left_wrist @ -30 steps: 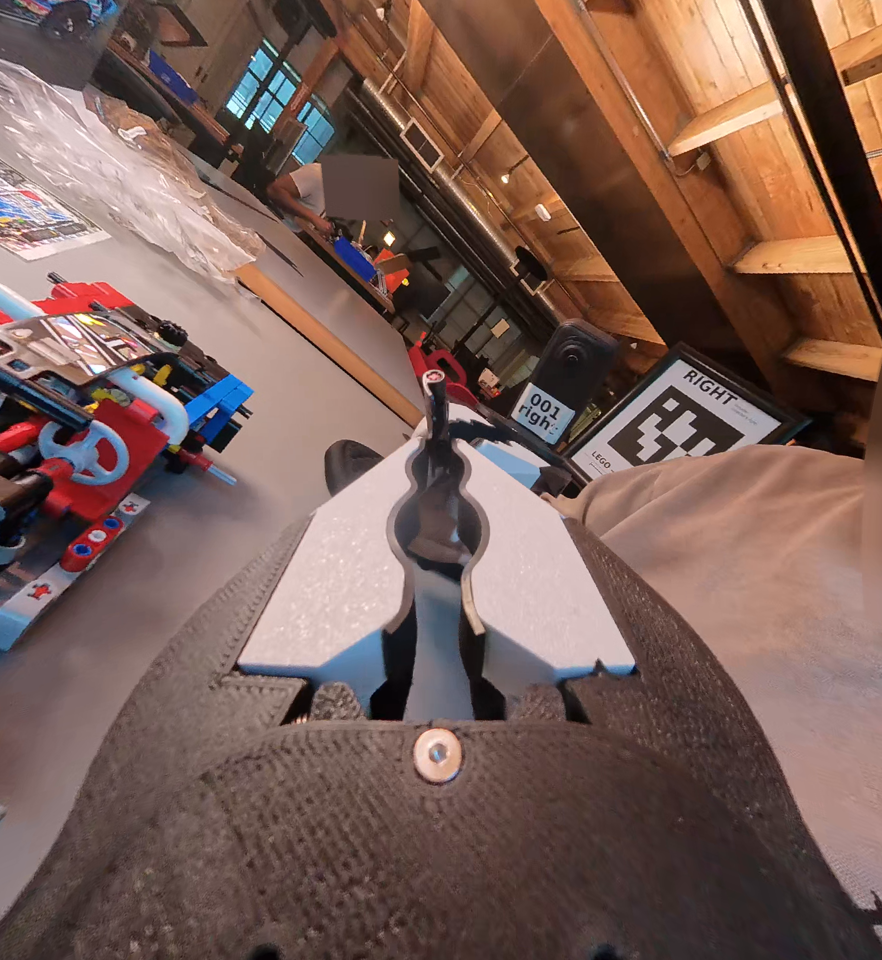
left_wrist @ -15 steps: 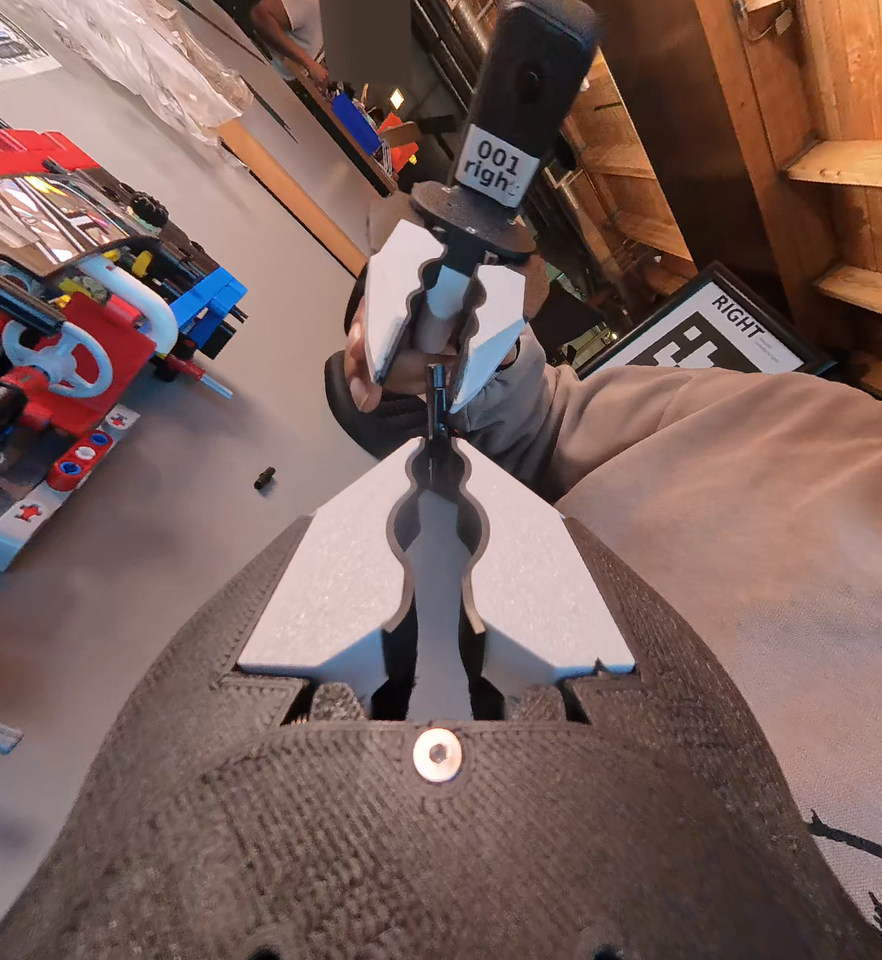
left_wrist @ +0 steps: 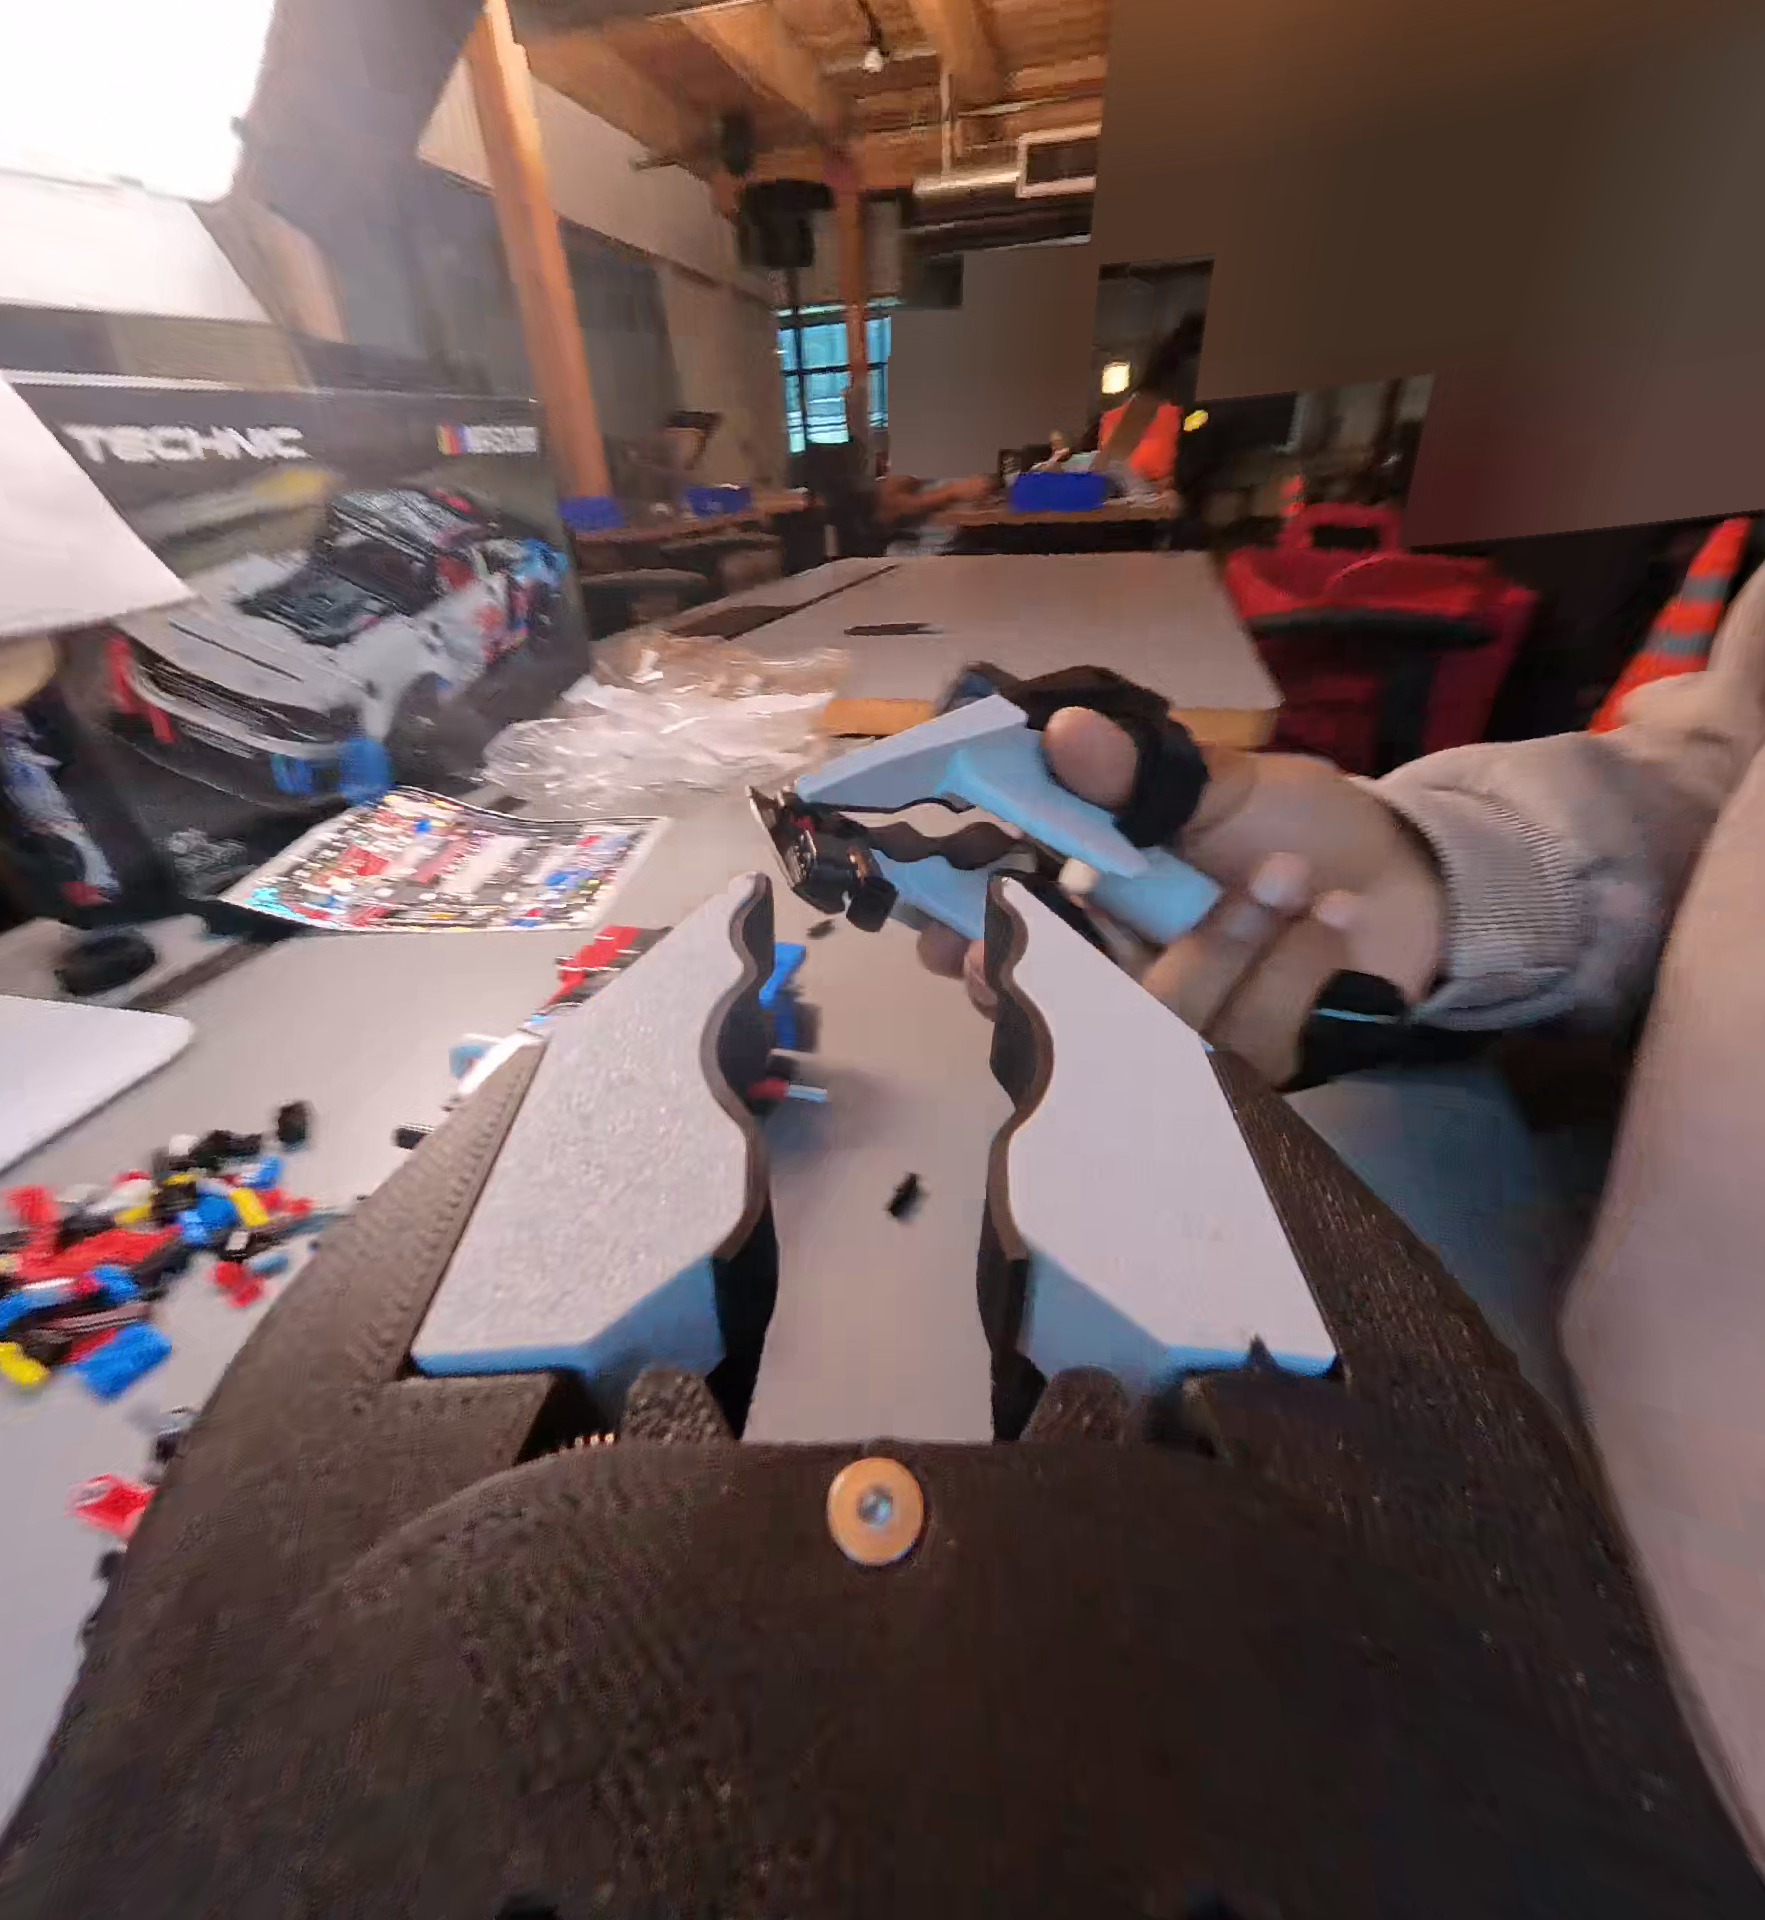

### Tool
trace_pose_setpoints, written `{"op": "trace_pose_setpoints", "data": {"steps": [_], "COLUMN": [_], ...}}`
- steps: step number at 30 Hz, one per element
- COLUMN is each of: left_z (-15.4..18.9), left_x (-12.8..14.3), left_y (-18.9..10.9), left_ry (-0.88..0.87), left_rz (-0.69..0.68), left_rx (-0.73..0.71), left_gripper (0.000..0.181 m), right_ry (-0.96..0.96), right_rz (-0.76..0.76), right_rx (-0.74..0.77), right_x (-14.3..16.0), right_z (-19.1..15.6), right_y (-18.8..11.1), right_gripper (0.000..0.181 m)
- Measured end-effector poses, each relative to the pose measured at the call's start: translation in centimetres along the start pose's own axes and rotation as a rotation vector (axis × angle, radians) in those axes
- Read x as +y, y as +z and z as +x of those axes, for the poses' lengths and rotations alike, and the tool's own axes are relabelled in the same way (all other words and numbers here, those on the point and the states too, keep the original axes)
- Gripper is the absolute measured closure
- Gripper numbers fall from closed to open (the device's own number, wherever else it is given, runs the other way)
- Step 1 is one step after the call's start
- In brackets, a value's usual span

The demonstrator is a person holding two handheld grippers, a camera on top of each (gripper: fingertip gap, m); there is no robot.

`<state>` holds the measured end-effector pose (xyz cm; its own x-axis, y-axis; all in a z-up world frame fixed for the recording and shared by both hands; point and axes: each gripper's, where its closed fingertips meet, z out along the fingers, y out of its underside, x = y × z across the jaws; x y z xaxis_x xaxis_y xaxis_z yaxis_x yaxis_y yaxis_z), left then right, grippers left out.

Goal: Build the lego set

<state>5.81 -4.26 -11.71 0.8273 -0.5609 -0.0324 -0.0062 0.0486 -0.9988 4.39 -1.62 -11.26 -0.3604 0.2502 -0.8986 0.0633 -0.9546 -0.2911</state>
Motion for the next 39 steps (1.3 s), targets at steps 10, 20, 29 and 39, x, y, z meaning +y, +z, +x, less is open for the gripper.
{"op": "trace_pose_setpoints", "data": {"steps": [10, 20, 29, 39], "left_z": [-0.3, 1.6, 3.3, 3.4], "left_x": [0.5, 0.8, 2.7, 4.0], "left_y": [-0.5, -0.4, 0.2, 0.6], "left_ry": [0.227, 0.058, 0.077, 0.145], "left_rz": [-0.072, -0.087, -0.167, -0.200], "left_rx": [-0.080, 0.097, 0.176, 0.166], "left_gripper": [0.163, 0.163, 0.162, 0.162], "right_ry": [0.184, -1.118, -1.518, -1.444], "right_rz": [0.096, -0.416, -0.786, -0.978], "right_rx": [-0.088, 0.140, 0.036, -0.044], "right_x": [2.5, 2.4, 4.5, 4.8], "right_z": [-0.1, -1.5, 1.2, 2.4], "right_y": [0.3, -2.5, -3.5, -4.4], "right_gripper": [0.175, 0.155, 0.168, 0.168]}}
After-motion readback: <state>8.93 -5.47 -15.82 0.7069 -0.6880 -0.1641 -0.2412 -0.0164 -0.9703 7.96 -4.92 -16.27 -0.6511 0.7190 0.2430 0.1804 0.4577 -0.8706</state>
